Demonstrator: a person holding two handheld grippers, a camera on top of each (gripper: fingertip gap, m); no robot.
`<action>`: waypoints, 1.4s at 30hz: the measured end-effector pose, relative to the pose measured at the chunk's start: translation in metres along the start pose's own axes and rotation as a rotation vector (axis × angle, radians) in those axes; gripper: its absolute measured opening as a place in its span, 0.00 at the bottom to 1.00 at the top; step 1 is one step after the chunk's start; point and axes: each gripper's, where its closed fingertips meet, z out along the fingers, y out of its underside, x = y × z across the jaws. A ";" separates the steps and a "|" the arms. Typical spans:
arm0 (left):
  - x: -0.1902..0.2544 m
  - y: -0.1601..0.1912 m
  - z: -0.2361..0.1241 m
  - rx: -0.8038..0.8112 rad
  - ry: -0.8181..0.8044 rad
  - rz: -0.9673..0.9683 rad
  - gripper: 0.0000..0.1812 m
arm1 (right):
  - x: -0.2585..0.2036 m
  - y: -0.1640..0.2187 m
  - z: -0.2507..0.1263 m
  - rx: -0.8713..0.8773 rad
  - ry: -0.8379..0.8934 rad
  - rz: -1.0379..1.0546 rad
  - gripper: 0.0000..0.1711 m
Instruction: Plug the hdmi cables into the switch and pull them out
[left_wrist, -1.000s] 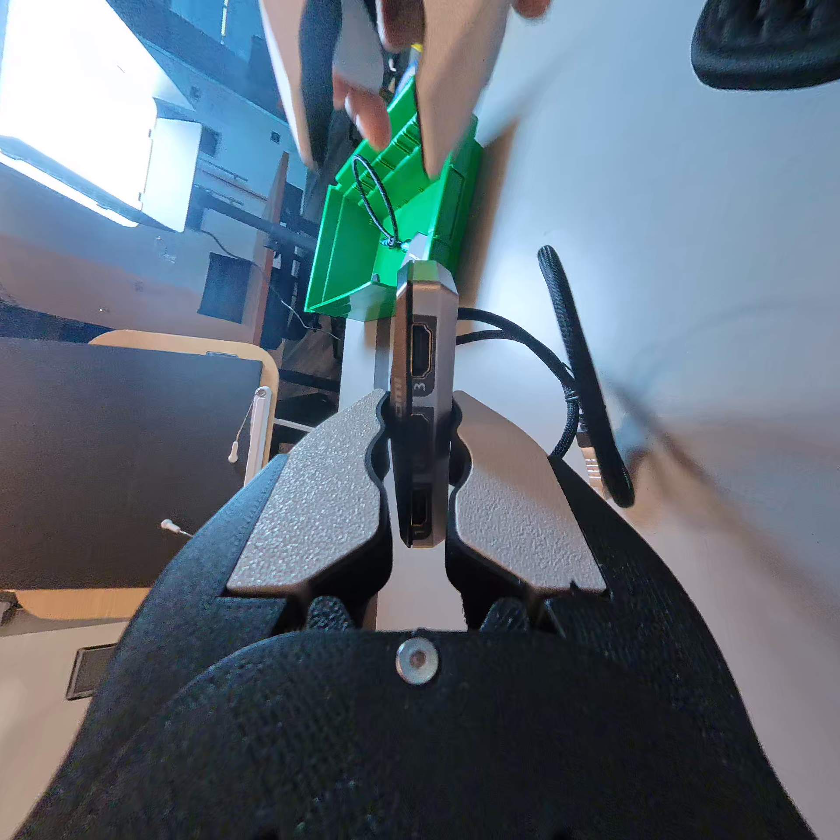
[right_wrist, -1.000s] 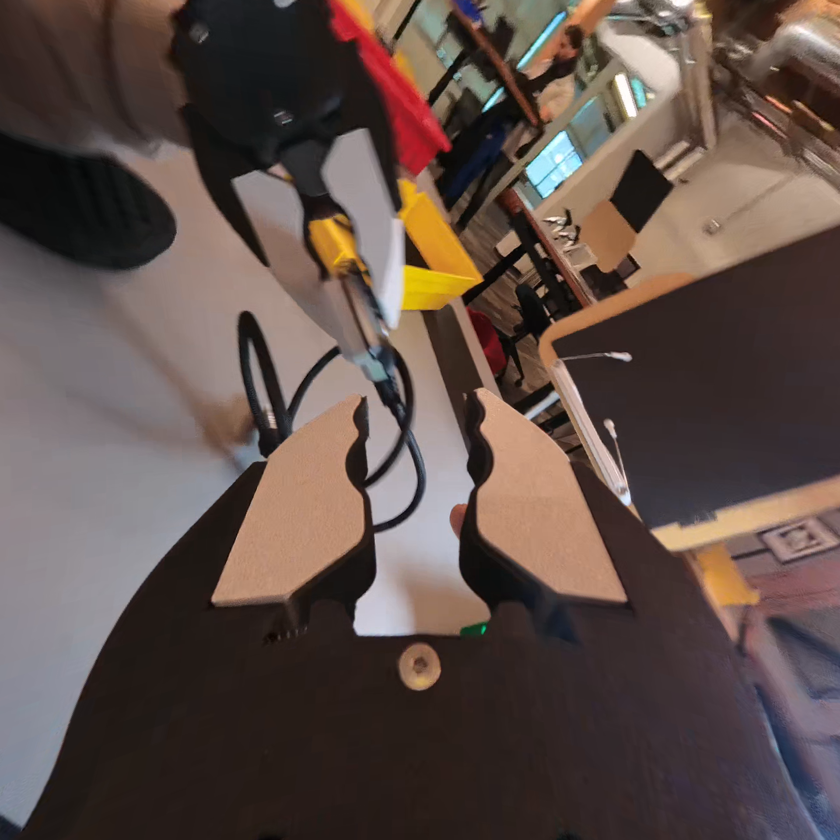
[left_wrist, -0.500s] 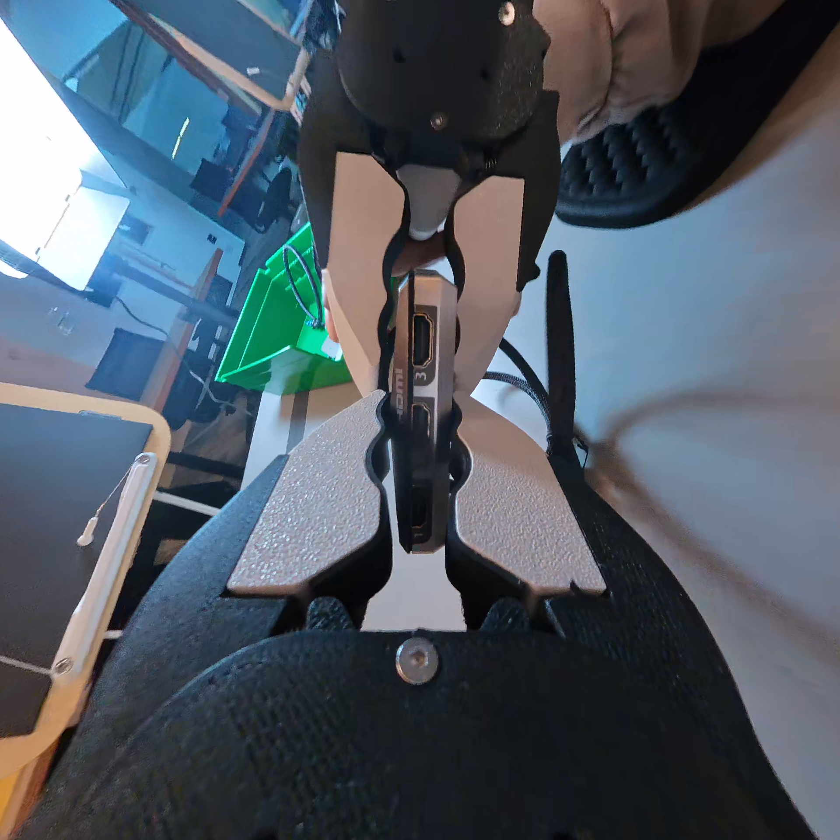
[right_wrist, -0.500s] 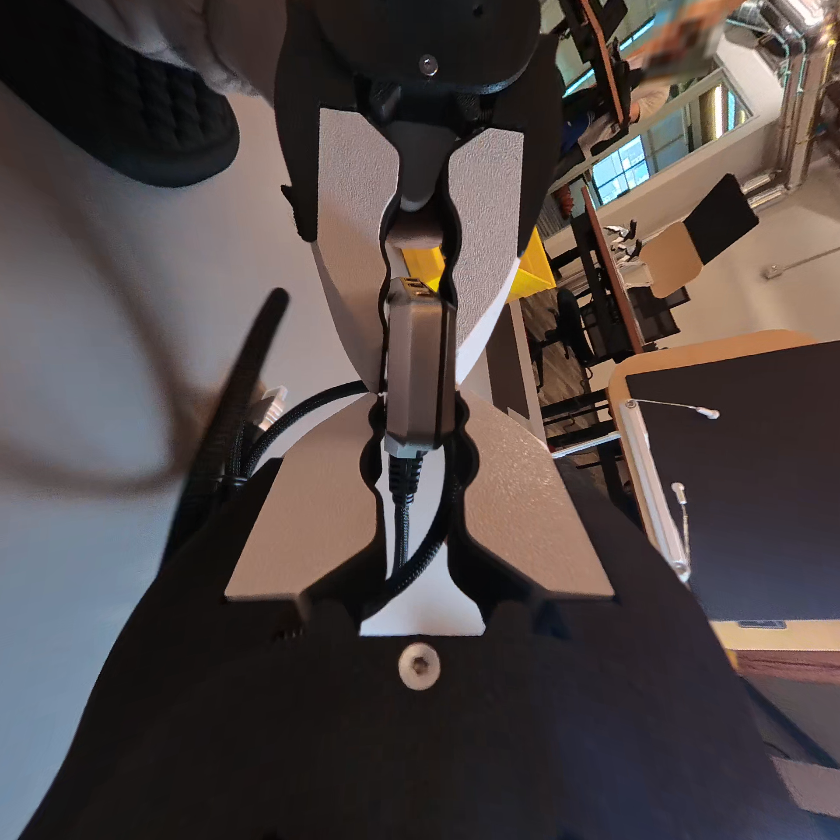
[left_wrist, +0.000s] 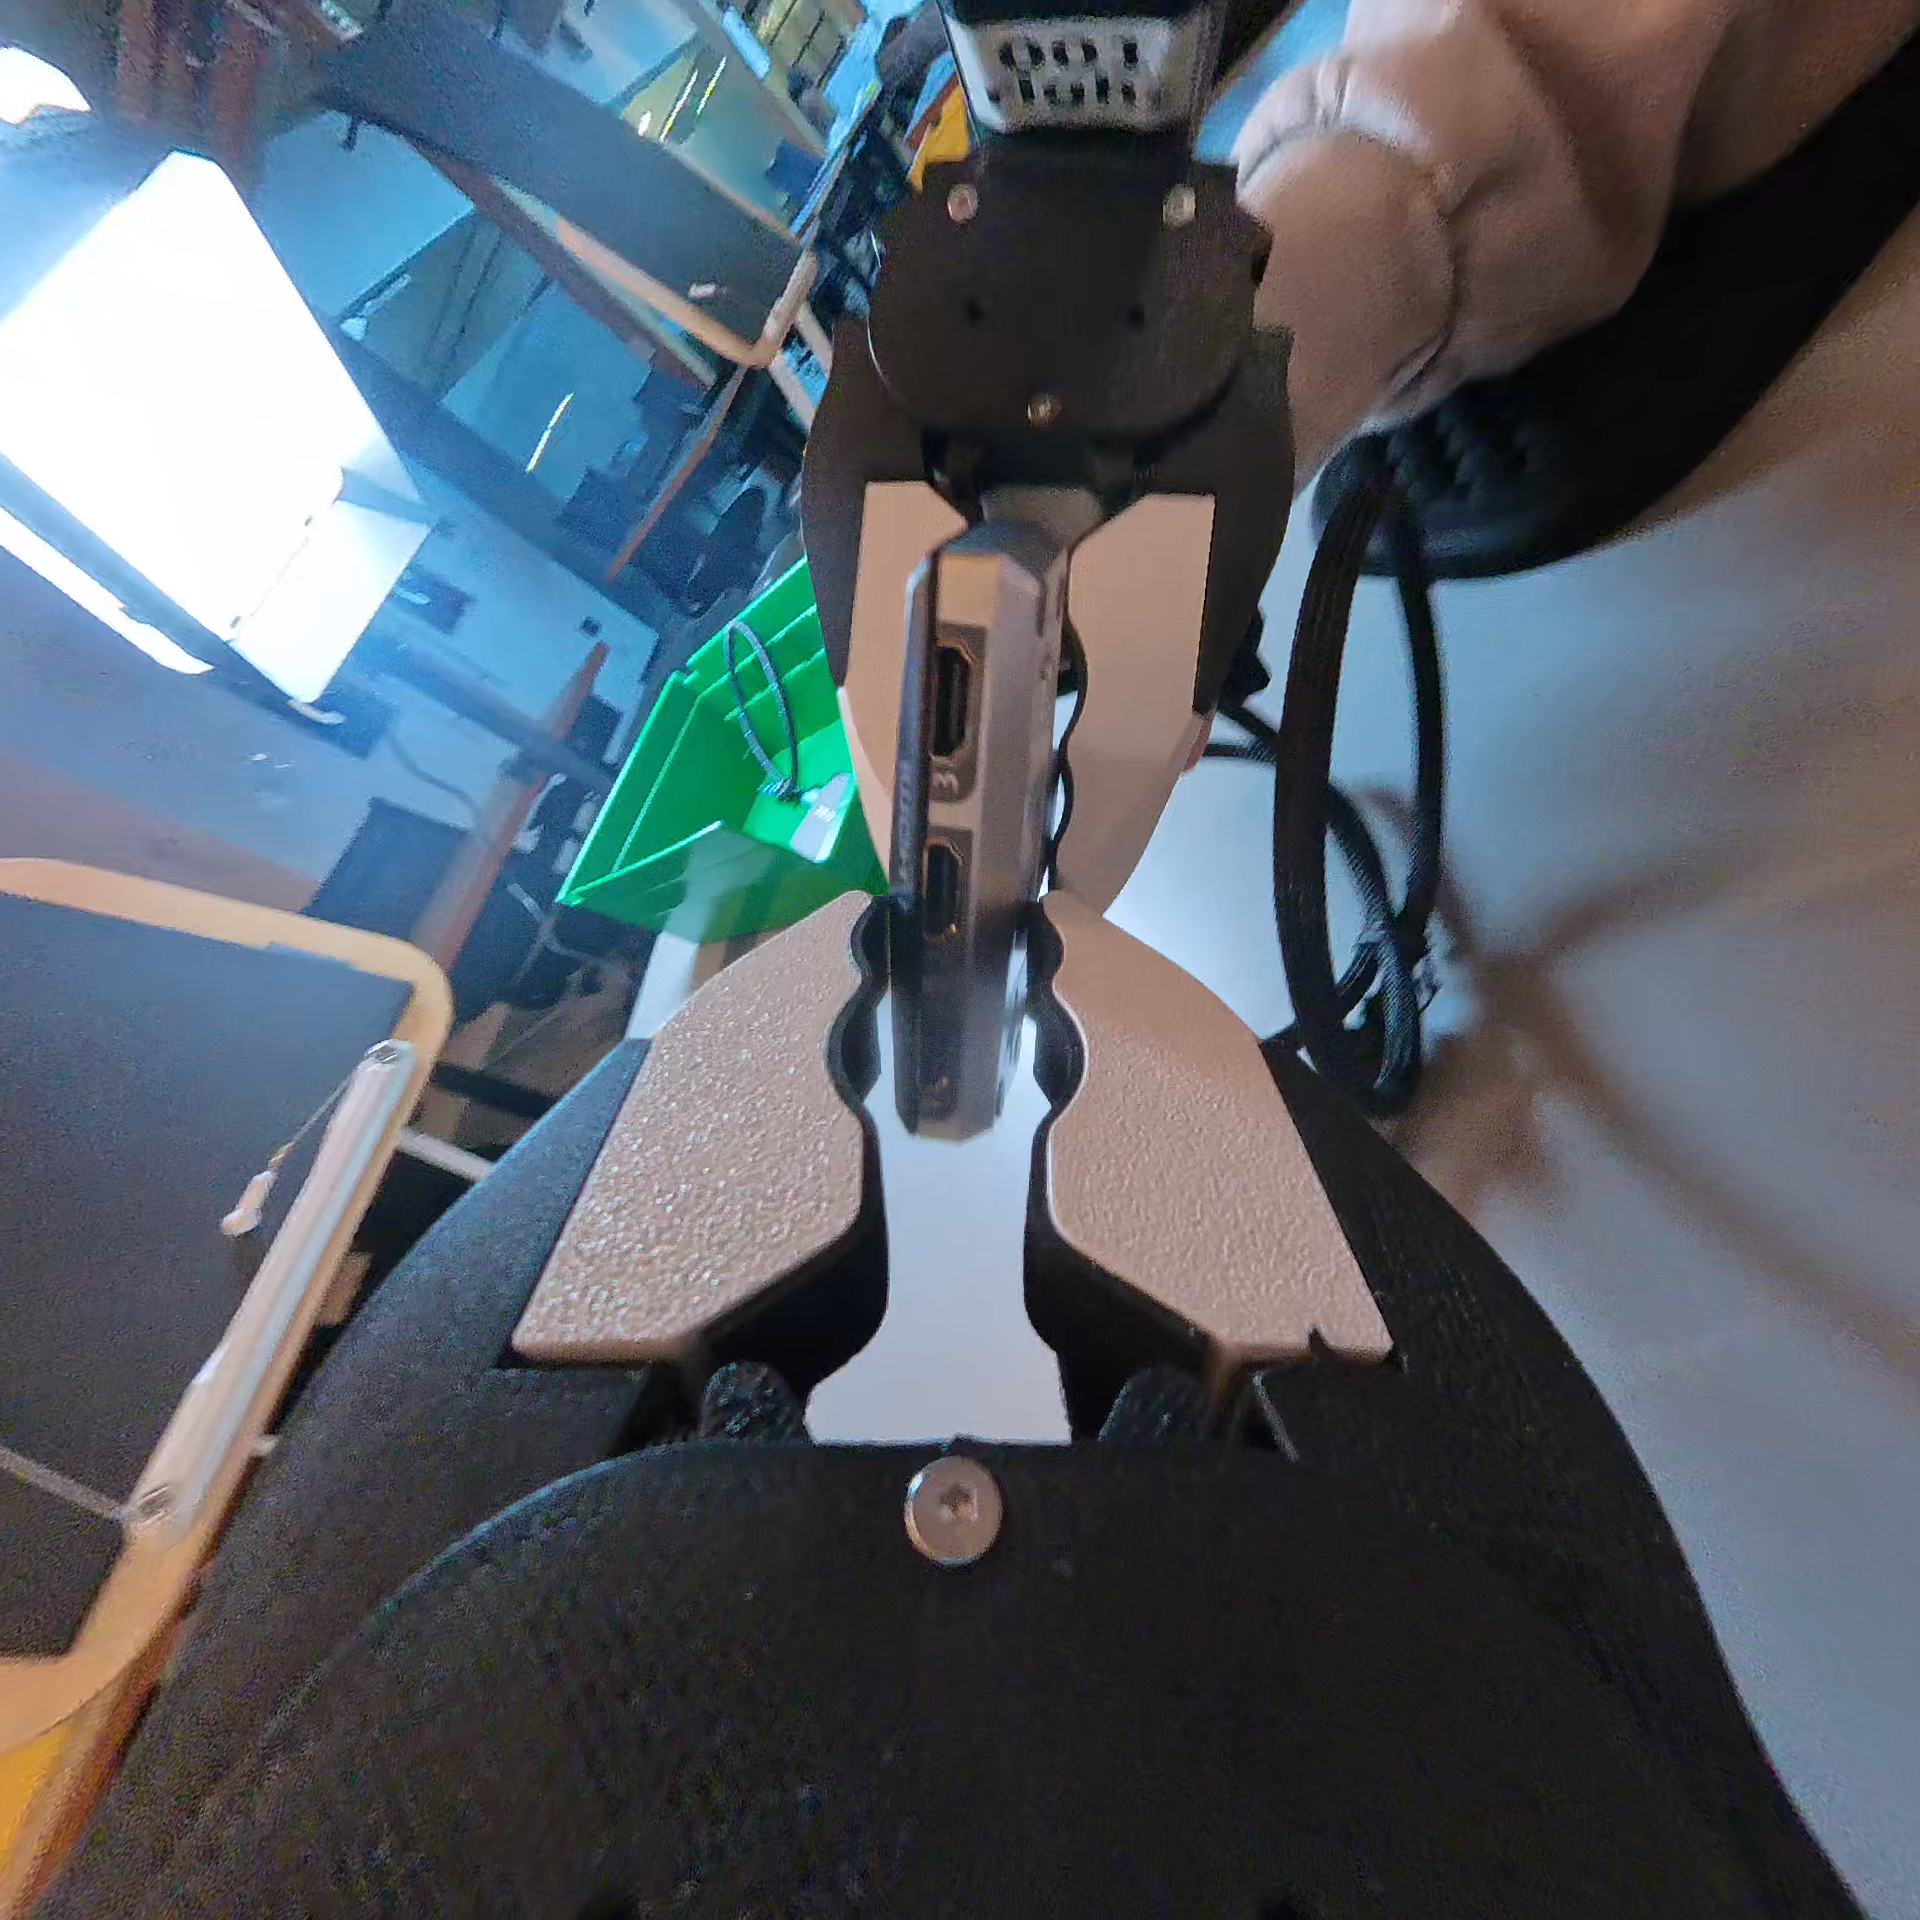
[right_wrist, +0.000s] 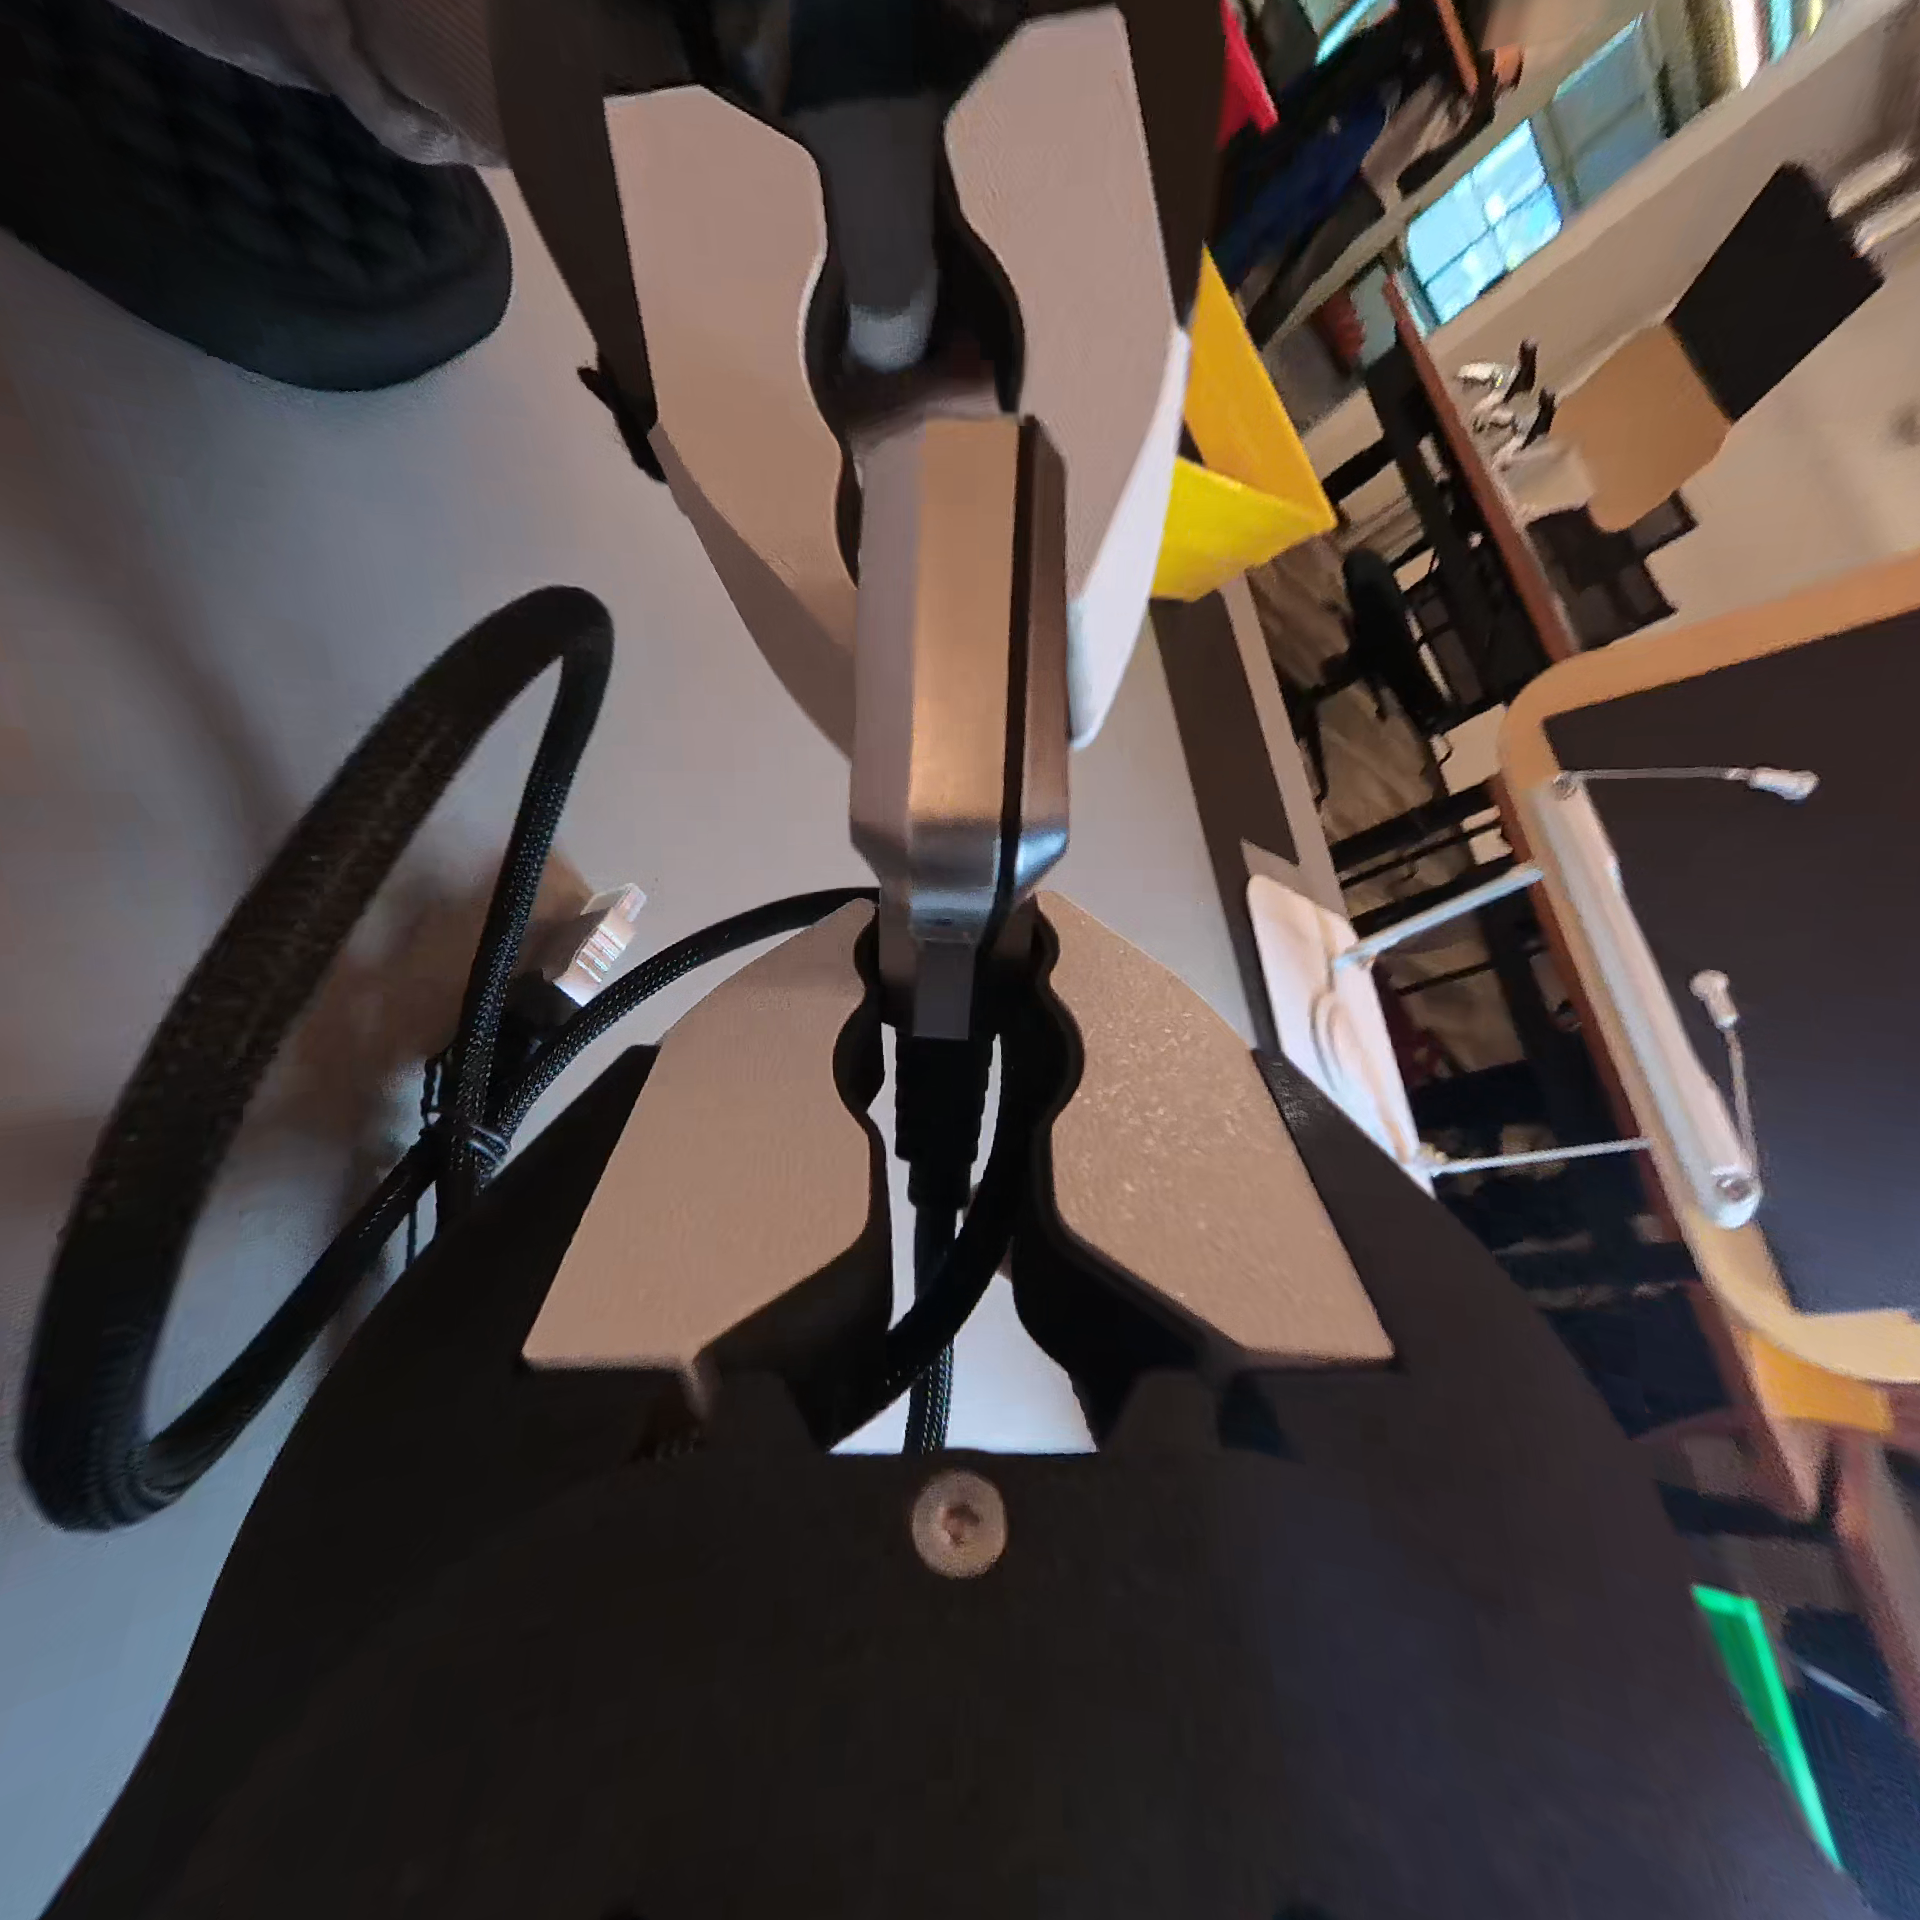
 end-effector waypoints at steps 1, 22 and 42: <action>-0.001 0.003 -0.001 -0.018 -0.018 0.025 0.14 | 0.000 0.002 0.000 0.000 -0.008 0.026 0.13; 0.010 -0.002 0.003 0.130 0.079 -0.230 0.14 | -0.009 -0.033 -0.015 0.154 0.037 -0.061 0.15; -0.145 0.077 -0.134 -0.171 -0.287 -0.426 0.13 | 0.042 -0.016 -0.060 0.206 0.105 0.140 0.13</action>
